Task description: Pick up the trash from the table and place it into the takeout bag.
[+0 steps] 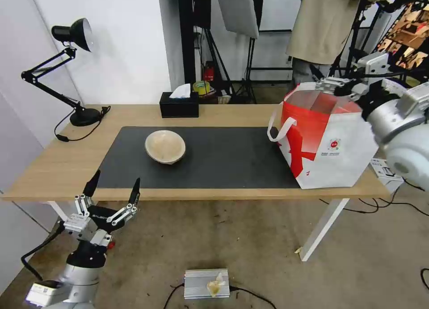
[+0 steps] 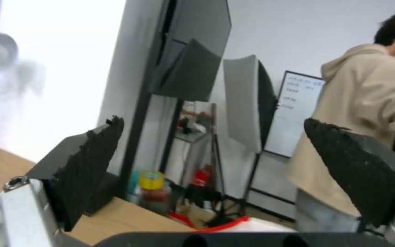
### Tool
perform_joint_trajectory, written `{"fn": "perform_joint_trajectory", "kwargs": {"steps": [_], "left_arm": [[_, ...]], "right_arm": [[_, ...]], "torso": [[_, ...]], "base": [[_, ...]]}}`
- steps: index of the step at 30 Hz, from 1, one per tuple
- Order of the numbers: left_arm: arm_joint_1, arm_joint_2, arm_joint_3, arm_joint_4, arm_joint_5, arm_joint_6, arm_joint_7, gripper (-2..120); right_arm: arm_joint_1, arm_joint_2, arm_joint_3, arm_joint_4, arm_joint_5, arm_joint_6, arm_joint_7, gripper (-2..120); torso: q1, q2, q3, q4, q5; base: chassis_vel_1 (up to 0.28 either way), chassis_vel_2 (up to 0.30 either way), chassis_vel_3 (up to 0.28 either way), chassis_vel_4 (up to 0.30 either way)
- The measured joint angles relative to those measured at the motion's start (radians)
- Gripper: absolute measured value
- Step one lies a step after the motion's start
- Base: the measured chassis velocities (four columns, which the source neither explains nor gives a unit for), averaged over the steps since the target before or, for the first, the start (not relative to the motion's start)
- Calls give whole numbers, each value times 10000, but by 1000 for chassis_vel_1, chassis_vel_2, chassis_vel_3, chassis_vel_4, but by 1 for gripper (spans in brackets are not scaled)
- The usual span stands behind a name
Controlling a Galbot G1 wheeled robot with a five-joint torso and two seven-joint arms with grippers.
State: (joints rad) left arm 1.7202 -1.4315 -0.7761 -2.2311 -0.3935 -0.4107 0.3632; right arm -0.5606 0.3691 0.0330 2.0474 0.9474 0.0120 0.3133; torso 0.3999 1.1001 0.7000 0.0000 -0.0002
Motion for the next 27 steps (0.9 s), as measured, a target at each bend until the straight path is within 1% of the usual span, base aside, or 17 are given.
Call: {"fn": "perform_joint_trajectory", "kwargs": {"steps": [2,5,10,13,15,17,25,27], "left_arm": [[6,-26,-11,-14,2,3,0,100],[98,-195,-163,-104,4,5,1,100],[78,-278,-254,-149,3,16,1,100],[40,-333,-321,-198,-9,119,-1,100],[36,-345,-333,-205,-12,131,-3,100],[26,-351,-363,-208,-17,154,-6,100],[56,-337,-505,-209,-42,168,-12,100],[58,-377,-559,-223,-42,173,-12,100]], "right_arm": [[-36,69,-27,40,-1,56,44,100],[-290,504,-188,182,-48,374,250,100],[-672,799,-201,226,-275,720,255,100],[-1218,1179,-99,214,-622,1034,244,100],[-1365,1270,-88,202,-747,1087,226,100],[-1952,1552,13,192,-1207,1209,101,100],[-2919,2118,235,171,-2023,1339,-121,100],[-3229,2353,302,163,-2300,1381,-199,100]], "torso": [[0,0,0,0,0],[0,0,0,2,1],[0,0,0,1,1],[1,0,0,-1,0],[1,-1,0,0,1],[0,-1,0,0,2],[0,-2,0,2,0],[0,-2,0,-3,0]], "base": [[0,0,0,0],[0,0,0,0],[0,0,0,0],[0,0,0,0],[0,0,0,0],[0,0,0,0],[0,0,0,0],[0,0,0,0]]}}
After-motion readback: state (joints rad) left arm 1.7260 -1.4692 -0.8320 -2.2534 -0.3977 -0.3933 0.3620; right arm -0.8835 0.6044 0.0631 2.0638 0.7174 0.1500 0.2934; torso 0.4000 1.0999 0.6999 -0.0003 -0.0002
